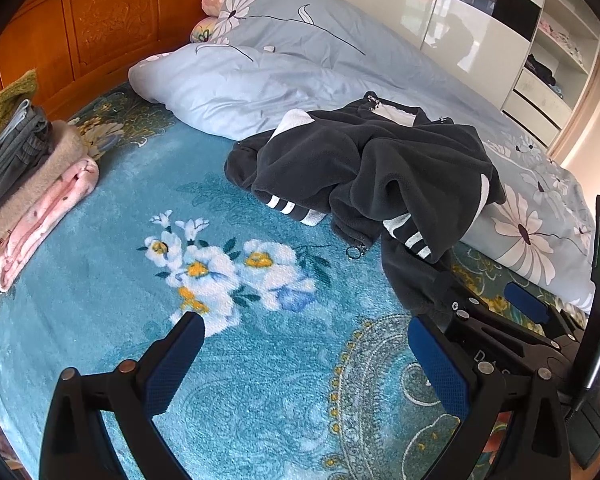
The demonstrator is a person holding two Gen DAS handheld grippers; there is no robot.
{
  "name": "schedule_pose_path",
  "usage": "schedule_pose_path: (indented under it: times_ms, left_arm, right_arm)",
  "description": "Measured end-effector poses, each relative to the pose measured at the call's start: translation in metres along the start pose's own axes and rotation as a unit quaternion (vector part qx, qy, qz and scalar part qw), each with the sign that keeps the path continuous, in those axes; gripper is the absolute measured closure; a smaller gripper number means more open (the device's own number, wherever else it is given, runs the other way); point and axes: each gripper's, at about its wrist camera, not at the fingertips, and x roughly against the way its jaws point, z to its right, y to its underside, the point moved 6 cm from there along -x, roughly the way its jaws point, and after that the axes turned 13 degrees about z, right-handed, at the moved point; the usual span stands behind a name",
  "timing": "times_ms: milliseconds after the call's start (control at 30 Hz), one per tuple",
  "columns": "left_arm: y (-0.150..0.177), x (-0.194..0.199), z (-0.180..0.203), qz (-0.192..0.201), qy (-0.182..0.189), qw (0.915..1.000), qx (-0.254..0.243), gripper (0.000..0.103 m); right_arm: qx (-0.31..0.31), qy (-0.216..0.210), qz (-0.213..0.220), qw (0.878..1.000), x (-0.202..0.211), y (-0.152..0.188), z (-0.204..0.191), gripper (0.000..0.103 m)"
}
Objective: Fold clothes
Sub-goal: 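Reach the right gripper toward the crumpled black fleece jacket on the bed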
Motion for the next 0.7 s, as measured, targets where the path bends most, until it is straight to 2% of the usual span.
schedule_pose_path:
  times_ms: [533,700]
  left_arm:
    - [0.006,0.012,-0.022,0.014,0.011,0.9996,0.024,0.0]
    - [0.02,0.033,-0.044,0.028,0.023,0.9981,0.049,0.0]
  right_arm:
    - [0.045,0.0,-0.007,0.999,0.001,-0.004,-0.022,0.011]
    - [0.095,0.029,0.033,0.995,-0.015,-0.032,-0.023,0.011]
